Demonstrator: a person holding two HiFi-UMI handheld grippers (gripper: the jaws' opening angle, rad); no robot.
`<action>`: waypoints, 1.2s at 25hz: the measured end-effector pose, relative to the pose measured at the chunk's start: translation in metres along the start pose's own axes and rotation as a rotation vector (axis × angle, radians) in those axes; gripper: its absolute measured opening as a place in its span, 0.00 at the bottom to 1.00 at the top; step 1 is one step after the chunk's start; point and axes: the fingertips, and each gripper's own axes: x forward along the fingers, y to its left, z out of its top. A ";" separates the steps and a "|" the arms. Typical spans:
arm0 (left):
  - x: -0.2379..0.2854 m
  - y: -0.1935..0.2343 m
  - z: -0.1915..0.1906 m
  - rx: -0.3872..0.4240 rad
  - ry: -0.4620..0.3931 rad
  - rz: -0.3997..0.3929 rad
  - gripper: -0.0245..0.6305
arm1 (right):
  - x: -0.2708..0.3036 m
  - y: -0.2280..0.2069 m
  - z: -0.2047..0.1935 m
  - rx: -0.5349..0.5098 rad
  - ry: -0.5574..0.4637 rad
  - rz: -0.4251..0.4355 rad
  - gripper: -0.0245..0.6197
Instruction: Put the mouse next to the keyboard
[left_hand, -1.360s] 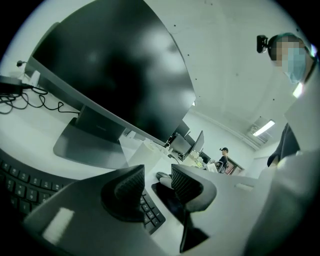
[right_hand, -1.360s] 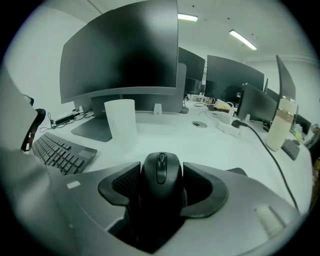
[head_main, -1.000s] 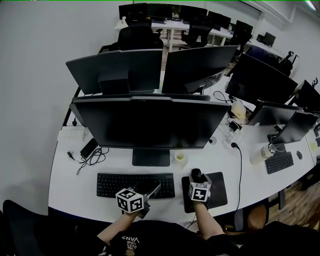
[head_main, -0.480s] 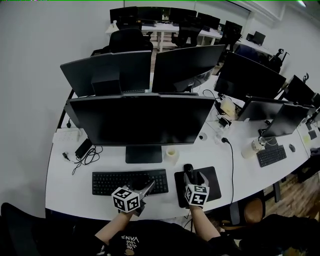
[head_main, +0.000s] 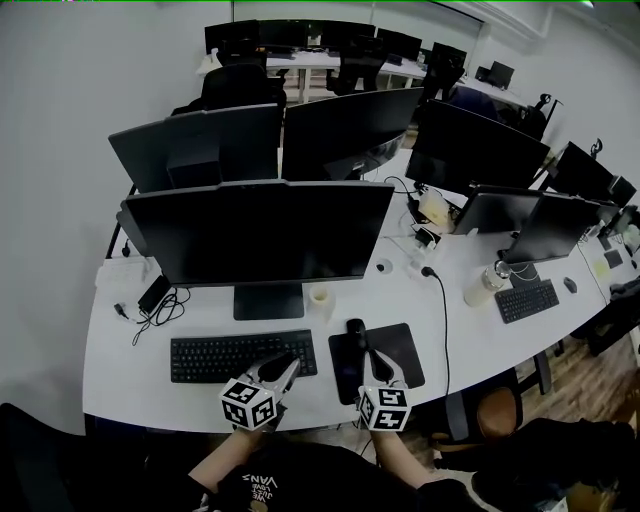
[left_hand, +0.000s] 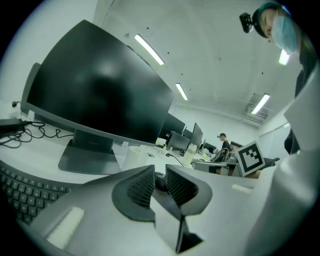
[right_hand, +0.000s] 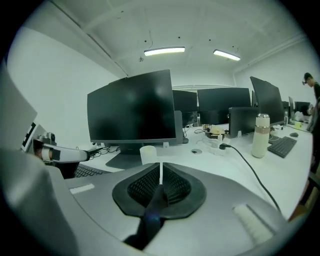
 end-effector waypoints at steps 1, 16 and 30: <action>0.000 -0.004 0.000 0.004 -0.006 0.005 0.12 | -0.006 0.000 0.001 -0.002 -0.007 0.008 0.06; -0.011 -0.070 -0.024 0.031 -0.020 -0.005 0.04 | -0.084 -0.001 -0.002 -0.013 -0.065 0.091 0.04; -0.033 -0.112 -0.055 0.044 -0.017 0.000 0.04 | -0.127 -0.003 -0.027 -0.033 -0.060 0.125 0.04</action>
